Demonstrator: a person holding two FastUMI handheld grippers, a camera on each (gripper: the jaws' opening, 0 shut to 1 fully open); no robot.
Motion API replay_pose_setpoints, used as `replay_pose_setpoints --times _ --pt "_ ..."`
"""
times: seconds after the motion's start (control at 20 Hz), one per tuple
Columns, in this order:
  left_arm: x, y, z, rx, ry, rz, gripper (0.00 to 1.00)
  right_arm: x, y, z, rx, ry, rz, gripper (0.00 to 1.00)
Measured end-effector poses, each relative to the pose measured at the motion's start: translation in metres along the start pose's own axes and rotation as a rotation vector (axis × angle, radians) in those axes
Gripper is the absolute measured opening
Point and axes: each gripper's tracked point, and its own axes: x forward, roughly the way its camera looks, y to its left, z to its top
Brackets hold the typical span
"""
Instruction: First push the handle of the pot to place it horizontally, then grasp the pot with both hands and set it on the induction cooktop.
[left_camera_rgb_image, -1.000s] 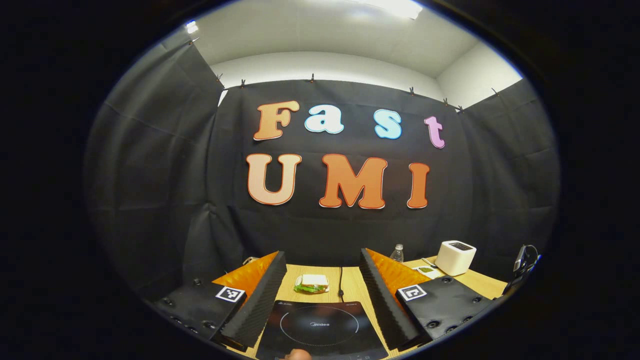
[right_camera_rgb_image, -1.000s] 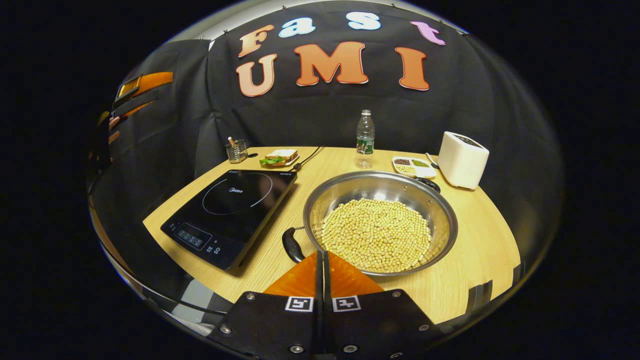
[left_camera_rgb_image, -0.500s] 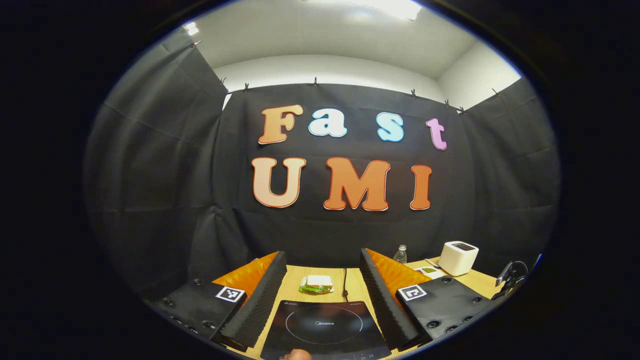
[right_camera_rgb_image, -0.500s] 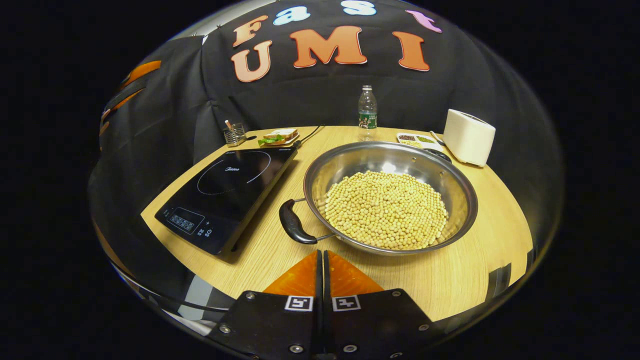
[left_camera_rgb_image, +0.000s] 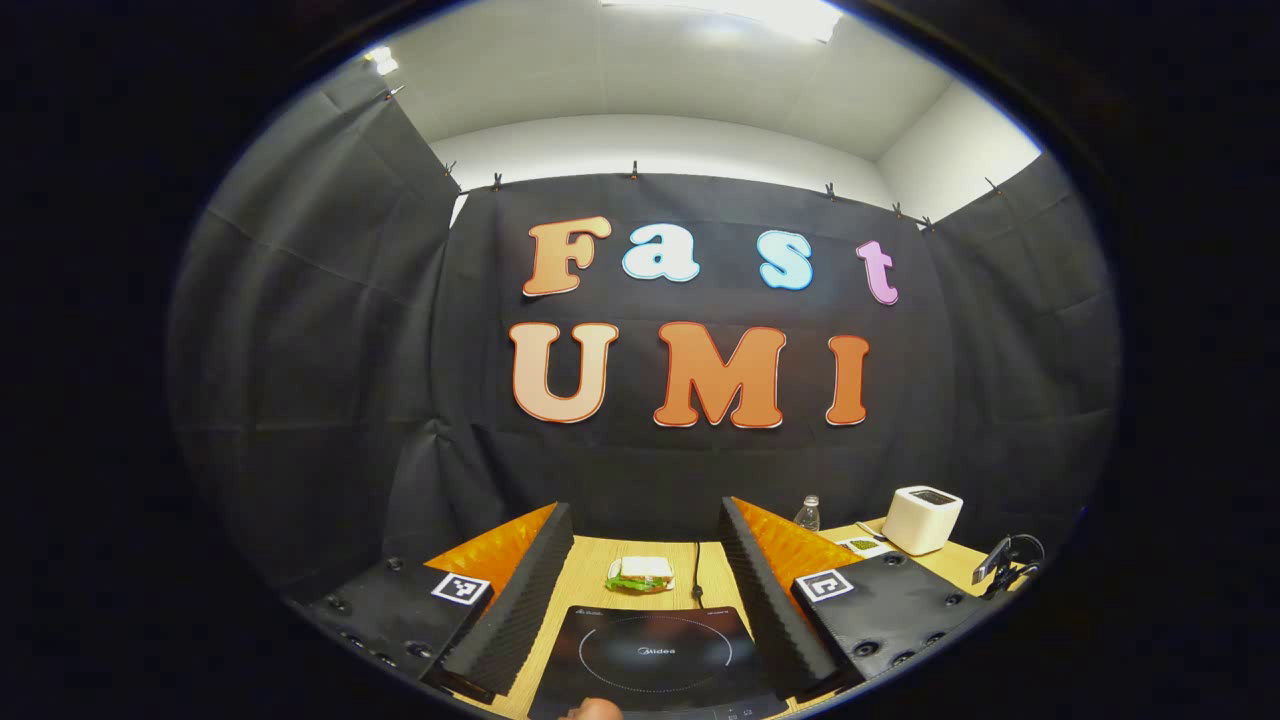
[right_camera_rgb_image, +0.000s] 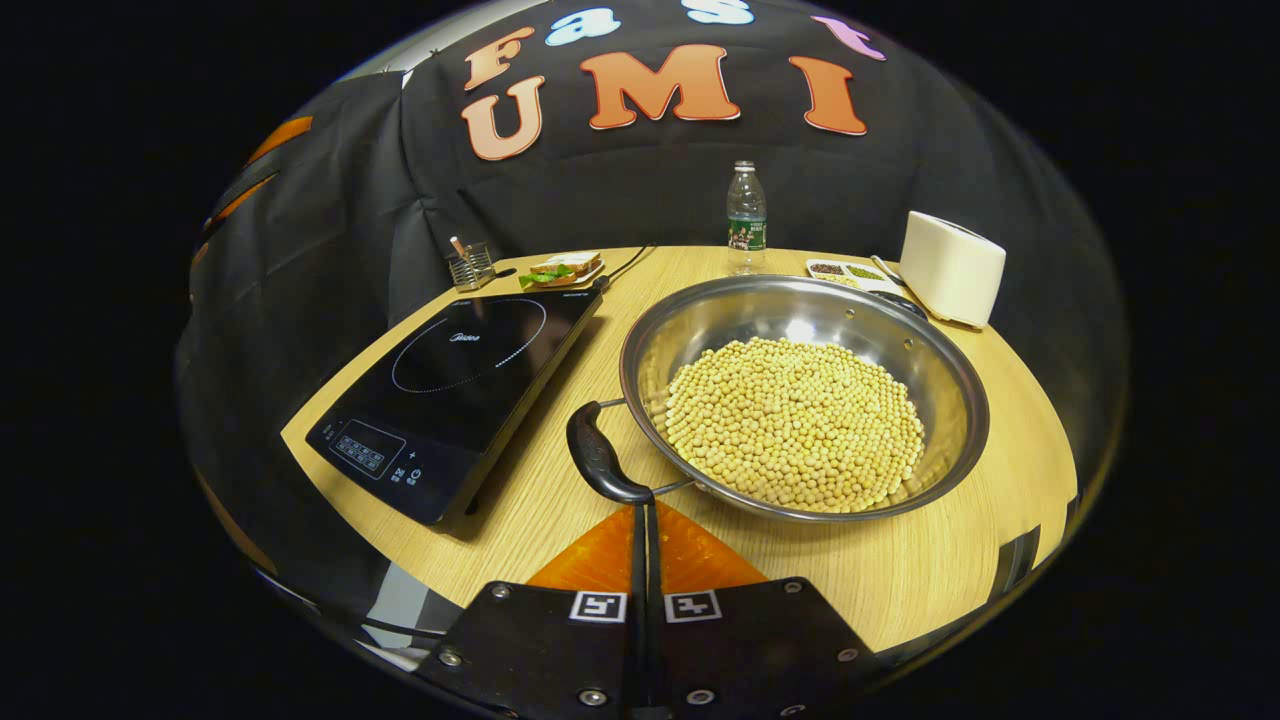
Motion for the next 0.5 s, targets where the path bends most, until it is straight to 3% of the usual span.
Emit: replay_pose_setpoints --times 0.5 --pt "0.009 0.010 -0.005 0.002 0.013 0.008 0.94 0.019 0.023 0.014 -0.024 0.002 0.015 0.00"
